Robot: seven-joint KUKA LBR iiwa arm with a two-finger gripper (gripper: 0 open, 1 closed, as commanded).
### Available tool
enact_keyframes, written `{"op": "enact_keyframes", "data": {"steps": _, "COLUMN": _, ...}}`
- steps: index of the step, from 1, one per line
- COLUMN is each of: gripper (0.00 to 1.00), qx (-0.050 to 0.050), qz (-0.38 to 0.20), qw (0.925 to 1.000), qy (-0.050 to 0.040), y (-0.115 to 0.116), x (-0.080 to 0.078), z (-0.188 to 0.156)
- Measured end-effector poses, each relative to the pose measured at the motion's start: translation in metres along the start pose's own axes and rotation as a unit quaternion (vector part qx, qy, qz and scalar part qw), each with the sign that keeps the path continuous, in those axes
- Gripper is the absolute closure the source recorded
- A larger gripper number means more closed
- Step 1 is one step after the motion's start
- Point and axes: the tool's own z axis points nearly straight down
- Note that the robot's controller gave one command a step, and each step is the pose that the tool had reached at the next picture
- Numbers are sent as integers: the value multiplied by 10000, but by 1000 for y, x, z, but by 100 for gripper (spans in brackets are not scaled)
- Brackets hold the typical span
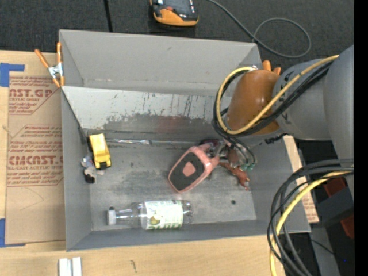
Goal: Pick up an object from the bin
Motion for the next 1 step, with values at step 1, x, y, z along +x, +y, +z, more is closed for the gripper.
{"op": "enact_keyframes", "data": {"steps": 1, "gripper": 100, "qx": 0, "qz": -1, "qw": 10000, "qy": 1, "y": 0, "x": 0, "z": 0}}
